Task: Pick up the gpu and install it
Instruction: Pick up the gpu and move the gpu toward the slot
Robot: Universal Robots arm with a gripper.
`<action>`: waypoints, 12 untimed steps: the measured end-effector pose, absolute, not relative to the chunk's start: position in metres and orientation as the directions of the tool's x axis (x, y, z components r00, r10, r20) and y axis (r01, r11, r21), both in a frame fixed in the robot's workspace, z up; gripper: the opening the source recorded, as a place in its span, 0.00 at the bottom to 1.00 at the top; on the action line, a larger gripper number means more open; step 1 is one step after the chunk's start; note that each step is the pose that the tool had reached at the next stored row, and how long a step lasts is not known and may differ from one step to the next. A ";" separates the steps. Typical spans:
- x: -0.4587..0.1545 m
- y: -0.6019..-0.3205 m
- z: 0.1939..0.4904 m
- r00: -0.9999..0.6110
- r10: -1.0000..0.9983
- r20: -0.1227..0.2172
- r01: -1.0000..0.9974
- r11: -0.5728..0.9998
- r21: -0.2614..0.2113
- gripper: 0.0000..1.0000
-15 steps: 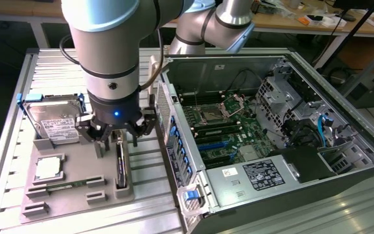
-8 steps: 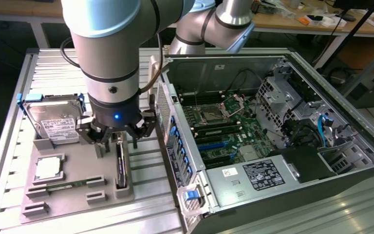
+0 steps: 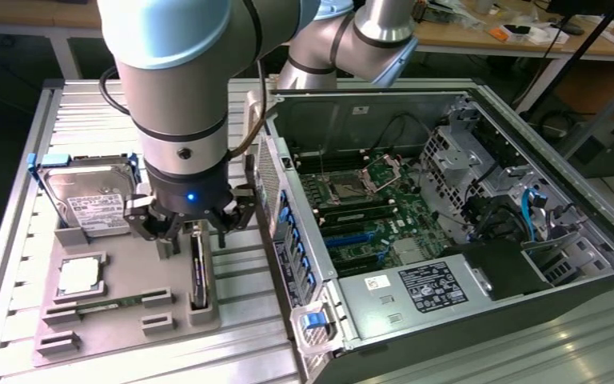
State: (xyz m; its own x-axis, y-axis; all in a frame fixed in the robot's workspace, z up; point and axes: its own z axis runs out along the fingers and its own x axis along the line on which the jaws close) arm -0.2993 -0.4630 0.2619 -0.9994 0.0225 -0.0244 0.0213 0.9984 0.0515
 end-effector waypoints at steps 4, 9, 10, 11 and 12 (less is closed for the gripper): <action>-0.302 -0.463 0.261 -0.999 0.031 -0.024 0.029 0.998 0.051 0.60; -0.304 -0.463 0.256 -0.999 0.034 -0.025 0.033 0.998 0.051 0.60; -0.304 -0.463 0.255 -0.999 0.034 -0.026 0.033 0.998 0.051 0.60; -0.304 -0.463 0.254 -0.999 0.034 -0.026 0.033 0.998 0.051 0.60; -0.304 -0.463 0.253 -0.999 0.034 -0.026 0.033 0.998 0.051 0.60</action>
State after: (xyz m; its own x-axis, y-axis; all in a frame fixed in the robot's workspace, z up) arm -0.3037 -0.4631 0.2526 -0.9991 0.0344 -0.0261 0.0330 0.9981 0.0514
